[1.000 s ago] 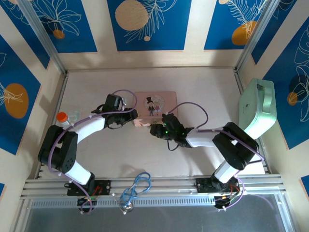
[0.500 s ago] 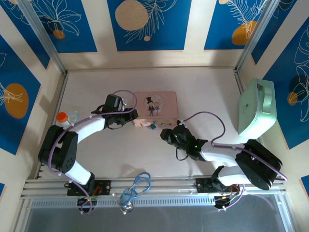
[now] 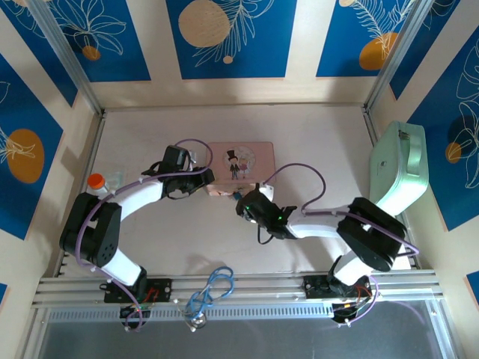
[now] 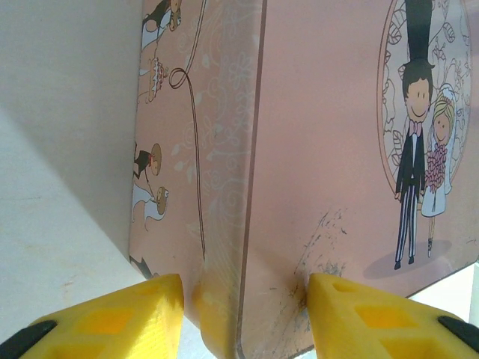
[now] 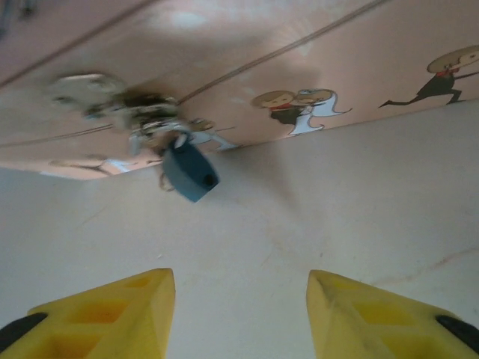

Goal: Unlock the padlock with the key

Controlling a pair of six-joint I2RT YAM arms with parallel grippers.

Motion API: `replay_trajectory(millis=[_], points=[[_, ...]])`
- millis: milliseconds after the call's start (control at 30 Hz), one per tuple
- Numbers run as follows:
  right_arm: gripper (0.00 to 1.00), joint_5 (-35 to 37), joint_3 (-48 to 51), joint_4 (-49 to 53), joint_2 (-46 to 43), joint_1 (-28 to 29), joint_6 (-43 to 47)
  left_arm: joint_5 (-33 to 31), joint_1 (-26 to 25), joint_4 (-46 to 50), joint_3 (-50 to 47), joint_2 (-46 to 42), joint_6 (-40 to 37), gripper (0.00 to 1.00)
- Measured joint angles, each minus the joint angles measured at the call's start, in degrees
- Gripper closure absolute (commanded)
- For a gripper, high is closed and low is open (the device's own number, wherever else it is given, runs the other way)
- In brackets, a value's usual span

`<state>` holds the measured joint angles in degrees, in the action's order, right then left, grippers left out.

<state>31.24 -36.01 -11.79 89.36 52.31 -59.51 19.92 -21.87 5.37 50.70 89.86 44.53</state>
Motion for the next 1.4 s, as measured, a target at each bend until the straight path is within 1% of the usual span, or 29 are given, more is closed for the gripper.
replay_trajectory(millis=[33, 100, 200, 300, 500, 700, 900, 1067, 1267, 1400], points=[[0.58, -1.5, 0.5, -1.6, 0.5, -1.0, 0.7, 0.0, 0.0, 0.2, 0.0, 0.0, 0.0, 0.53], [0.59, -4.5, 2.1, -4.9, 0.5, -3.2, 1.6, 0.0, 0.0, 0.3, 0.2, 0.0, 0.0, 0.53], [0.59, -8.4, 5.2, -9.6, 0.1, -6.4, 1.9, 0.0, 0.0, 0.7, 0.3, 0.0, 0.0, 0.53], [0.58, -10.8, 6.9, -11.3, 0.0, -8.4, 2.5, 0.0, 0.0, 0.7, 0.3, 0.0, 0.0, 0.53], [0.58, -12.9, 5.6, -13.0, 0.5, -8.0, 5.7, 0.4, 0.0, 0.2, 0.3, 0.3, 0.0, 0.53], [0.59, -14.7, 3.9, -17.3, 4.5, -8.7, 8.2, 1.1, 0.3, -0.2, 0.2, 0.7, 0.0, 0.53], [0.60, -15.9, 3.0, -19.3, 6.1, -8.9, 9.0, 1.5, 0.4, -0.2, 0.2, 0.7, 0.1, 0.53], [0.62, -16.8, 1.6, -21.1, 7.9, -9.5, 9.5, 1.6, 0.4, -0.2, 0.2, 0.8, 0.2, 0.54], [0.64, -17.8, 0.7, -21.3, 8.6, -9.6, 9.6, 1.7, 0.4, -0.4, 0.2, 0.9, 0.2, 0.54], [0.64, -17.7, -0.9, -18.5, 8.7, -9.4, 9.6, 2.1, 0.4, -0.5, 0.2, 1.0, 0.2, 0.54]])
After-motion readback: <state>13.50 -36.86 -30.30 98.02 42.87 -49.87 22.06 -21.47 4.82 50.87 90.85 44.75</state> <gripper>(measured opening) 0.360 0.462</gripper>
